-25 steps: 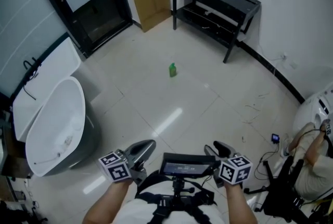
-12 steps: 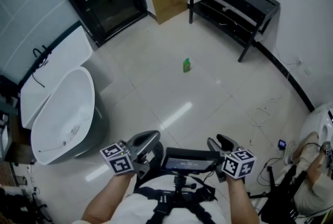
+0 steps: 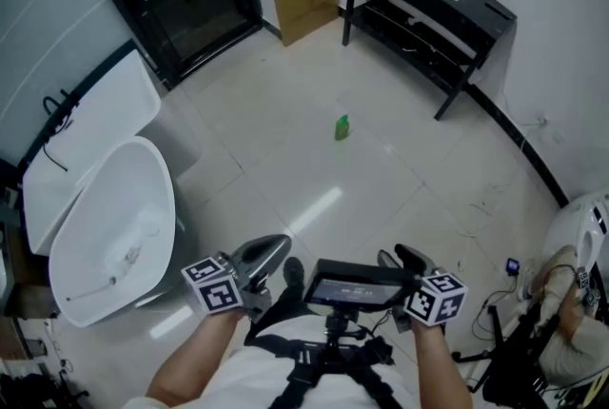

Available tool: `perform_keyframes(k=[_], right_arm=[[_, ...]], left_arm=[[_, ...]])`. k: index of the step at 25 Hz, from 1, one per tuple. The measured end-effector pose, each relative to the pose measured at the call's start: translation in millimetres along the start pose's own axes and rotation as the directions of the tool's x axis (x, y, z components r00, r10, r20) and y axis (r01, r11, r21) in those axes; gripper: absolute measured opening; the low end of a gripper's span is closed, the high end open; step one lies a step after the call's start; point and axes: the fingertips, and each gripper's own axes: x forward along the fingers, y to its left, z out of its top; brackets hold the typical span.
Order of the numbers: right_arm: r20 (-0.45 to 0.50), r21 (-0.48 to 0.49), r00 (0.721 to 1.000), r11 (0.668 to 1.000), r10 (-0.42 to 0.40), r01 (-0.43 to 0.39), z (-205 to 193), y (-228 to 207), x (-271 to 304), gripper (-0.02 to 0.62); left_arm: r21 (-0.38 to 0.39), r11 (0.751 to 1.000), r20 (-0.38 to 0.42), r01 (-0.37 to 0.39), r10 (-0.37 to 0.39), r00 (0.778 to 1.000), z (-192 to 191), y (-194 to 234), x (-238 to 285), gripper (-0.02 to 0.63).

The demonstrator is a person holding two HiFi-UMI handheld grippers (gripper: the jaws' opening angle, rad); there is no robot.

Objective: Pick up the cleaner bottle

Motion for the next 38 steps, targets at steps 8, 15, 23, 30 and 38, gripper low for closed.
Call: perform_keyframes(k=[8, 15, 23, 30, 38], right_arm=[[0.027, 0.012, 0.999, 0.999, -0.036, 0.036, 40, 37, 54, 0.202], [0.053, 0.031, 0.995, 0.996, -0.079, 0.078, 54, 47, 77, 0.203], [0.042, 0.058, 0.994, 0.994, -0.098, 0.096, 53, 47, 86, 0.202], [0.023, 0.070, 0.997, 0.995, -0.078, 0.076, 57, 30, 99, 0.202], [0.043, 0.021, 0.997, 0.998, -0.060, 0.060, 93, 2, 96, 0.203]], left_arm=[[0.043, 0.998, -0.081, 0.039, -0.035, 0.996, 51, 50, -3, 0.032], [0.050, 0.997, -0.116, 0.066, -0.060, 0.991, 74, 76, -7, 0.032], [0.030, 0.996, -0.146, 0.083, -0.078, 0.986, 77, 89, 2, 0.032], [0.021, 0.997, -0.139, 0.073, -0.069, 0.988, 75, 91, 19, 0.032], [0.023, 0.996, -0.125, 0.084, -0.081, 0.989, 76, 82, 57, 0.032]])
